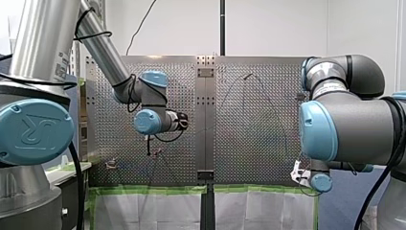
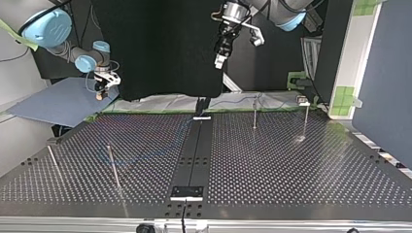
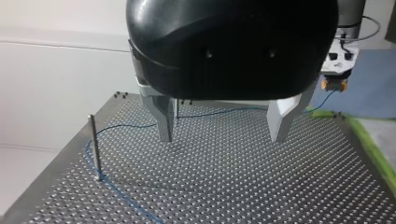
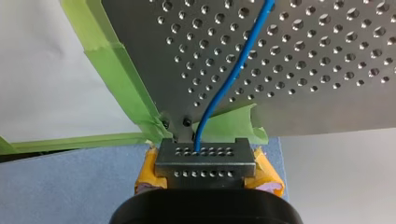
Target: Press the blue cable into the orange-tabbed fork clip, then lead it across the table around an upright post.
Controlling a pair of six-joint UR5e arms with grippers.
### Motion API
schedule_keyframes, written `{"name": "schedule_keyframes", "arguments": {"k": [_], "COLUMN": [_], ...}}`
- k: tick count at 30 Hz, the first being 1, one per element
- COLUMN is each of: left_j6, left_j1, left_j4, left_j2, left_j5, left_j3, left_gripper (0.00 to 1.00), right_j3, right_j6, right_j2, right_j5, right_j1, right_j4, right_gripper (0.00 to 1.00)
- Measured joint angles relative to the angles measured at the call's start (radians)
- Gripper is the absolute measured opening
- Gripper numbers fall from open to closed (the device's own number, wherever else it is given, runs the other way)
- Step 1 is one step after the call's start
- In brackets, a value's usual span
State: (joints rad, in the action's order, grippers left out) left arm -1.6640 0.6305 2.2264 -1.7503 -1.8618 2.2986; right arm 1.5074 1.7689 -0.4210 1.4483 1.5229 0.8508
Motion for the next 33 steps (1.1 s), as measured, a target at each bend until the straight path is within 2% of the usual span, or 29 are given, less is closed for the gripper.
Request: {"name": "schedule_keyframes", "arguments": {"k": [33], "left_j6": [0.003], "left_j1": [-0.001], "left_j4": [-0.015], "left_j2": [0.0], "left_j5": [-0.001], "left_j3": [0.0], "left_gripper": [1.0], "right_j3": [0.0], "right_j6": [0.0], "right_j2": [0.0], "right_j5": [0.0], "right_j1": [0.001], "right_j4": [0.002], "right_gripper": [0.0]}}
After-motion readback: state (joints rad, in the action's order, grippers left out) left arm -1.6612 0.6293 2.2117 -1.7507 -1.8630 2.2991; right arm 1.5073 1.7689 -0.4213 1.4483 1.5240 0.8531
